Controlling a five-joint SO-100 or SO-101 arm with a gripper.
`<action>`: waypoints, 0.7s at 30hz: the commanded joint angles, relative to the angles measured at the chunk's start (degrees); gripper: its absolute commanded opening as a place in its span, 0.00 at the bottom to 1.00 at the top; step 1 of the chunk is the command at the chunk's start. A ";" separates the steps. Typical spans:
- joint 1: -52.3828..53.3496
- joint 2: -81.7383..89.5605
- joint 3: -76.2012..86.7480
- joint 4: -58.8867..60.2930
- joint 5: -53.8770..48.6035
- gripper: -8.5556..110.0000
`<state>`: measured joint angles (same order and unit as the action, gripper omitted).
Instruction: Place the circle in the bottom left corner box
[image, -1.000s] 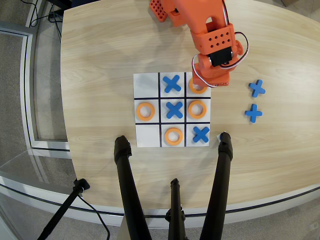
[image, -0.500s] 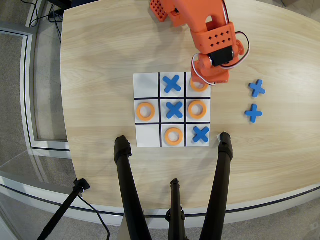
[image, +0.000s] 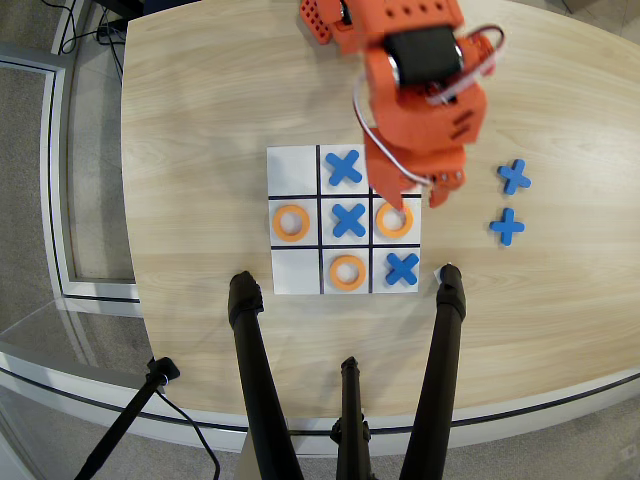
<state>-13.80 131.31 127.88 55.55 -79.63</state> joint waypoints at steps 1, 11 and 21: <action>1.85 17.84 12.22 0.79 -2.29 0.18; 6.94 51.33 47.29 6.15 -7.56 0.18; 9.93 61.00 55.55 15.29 -7.82 0.08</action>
<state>-5.36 191.95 180.26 68.47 -87.01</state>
